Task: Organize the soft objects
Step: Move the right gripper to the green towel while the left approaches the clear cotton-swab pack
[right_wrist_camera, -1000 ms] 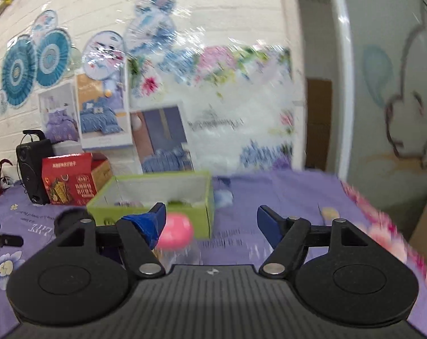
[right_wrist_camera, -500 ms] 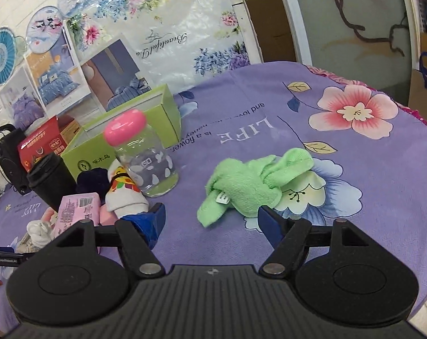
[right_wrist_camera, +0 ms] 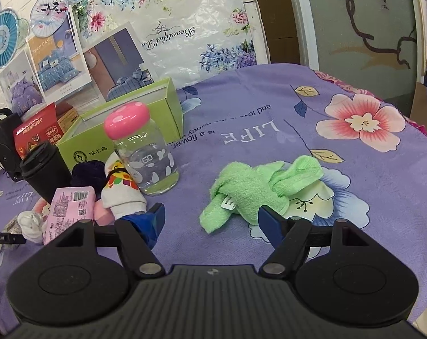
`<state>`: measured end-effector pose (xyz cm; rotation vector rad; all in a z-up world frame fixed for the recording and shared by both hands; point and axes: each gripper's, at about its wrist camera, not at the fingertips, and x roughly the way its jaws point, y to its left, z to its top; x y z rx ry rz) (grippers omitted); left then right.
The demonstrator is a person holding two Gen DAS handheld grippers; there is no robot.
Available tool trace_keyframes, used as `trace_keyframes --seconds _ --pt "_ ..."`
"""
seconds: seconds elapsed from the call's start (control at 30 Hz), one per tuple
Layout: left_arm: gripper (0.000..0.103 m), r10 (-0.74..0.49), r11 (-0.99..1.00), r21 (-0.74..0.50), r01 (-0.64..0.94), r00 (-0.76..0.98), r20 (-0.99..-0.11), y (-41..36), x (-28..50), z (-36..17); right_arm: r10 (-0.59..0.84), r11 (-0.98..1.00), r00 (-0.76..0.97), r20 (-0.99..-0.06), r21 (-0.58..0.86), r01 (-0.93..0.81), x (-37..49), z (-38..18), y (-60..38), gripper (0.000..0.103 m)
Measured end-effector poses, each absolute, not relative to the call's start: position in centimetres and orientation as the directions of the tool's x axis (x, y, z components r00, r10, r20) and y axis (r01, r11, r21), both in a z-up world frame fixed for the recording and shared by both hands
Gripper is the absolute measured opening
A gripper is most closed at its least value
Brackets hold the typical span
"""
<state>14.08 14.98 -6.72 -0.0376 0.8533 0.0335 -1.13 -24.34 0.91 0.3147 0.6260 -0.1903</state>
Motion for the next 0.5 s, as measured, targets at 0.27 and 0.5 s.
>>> trace_keyframes --seconds 0.27,0.5 --pt "0.102 0.074 0.959 -0.119 -0.258 0.630 -0.773 15.9 16.7 -7.0 -0.102 0.924 0.791 -0.603 0.236 0.299 -1.0 1.0 -26.2 0.059" --pt "0.103 0.168 0.960 -0.013 -0.278 0.615 -0.770 14.8 17.1 -7.6 -0.144 0.916 0.766 -0.626 0.209 0.343 -0.3 -0.1 -27.3 0.059"
